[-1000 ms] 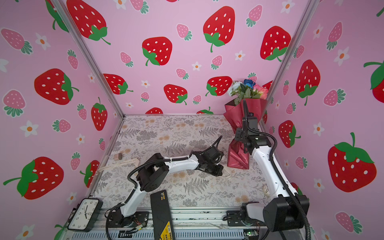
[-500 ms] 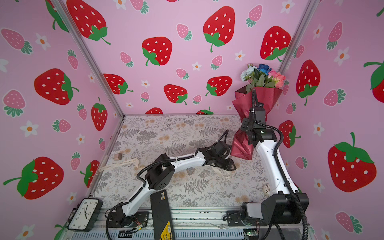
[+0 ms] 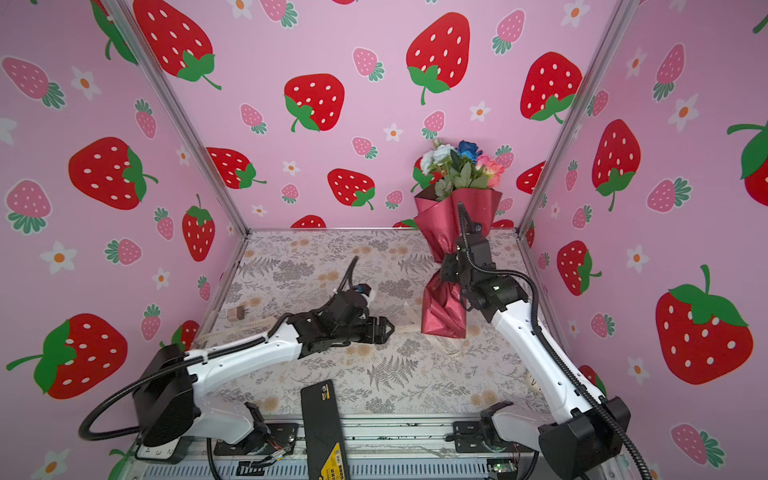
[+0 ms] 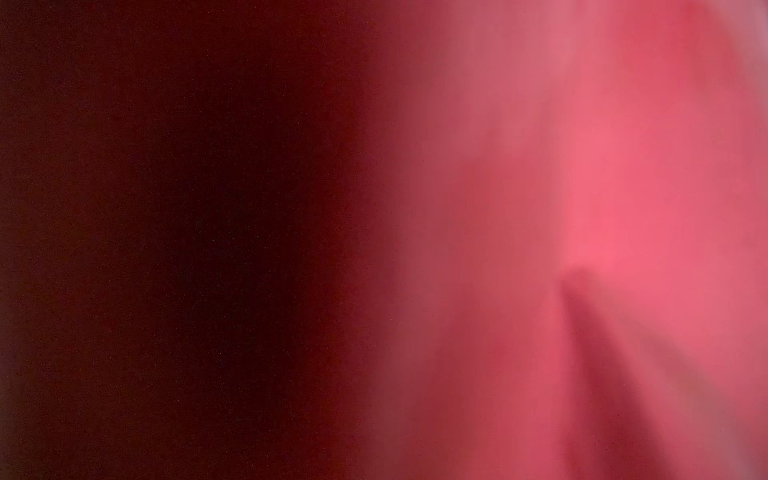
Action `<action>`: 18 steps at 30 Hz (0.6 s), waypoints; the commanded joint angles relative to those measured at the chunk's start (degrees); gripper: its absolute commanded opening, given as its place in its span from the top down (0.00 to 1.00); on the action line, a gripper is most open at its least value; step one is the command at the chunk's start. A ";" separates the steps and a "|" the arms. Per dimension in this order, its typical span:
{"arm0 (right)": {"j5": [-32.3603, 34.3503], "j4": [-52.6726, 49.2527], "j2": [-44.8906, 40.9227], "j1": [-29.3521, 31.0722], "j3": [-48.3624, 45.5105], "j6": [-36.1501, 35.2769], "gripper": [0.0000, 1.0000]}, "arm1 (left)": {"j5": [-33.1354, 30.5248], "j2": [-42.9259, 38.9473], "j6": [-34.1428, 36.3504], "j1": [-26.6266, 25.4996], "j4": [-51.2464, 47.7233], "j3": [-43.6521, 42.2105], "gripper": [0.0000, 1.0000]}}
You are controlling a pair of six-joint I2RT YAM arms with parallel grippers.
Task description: Tie the bouquet of fake flowers
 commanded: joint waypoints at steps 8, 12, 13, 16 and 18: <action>7.77 11.84 10.21 22.14 -5.87 18.33 1.00 | -11.84 -25.46 -4.28 14.29 -13.10 -9.30 0.00; 7.06 13.99 16.74 25.95 -5.44 21.14 1.00 | -10.40 -27.82 -2.75 17.12 -13.30 -9.79 0.02; 7.10 14.23 18.39 26.48 -5.11 21.80 1.00 | -9.96 -27.62 -2.38 17.51 -13.39 -9.65 0.02; 6.47 15.92 22.43 27.75 -4.17 22.47 1.00 | -8.37 -26.35 -1.39 18.19 -13.16 -9.34 0.02; 6.49 16.12 25.08 28.39 -3.14 22.96 1.00 | -7.09 -25.09 -0.99 18.38 -12.80 -9.20 0.02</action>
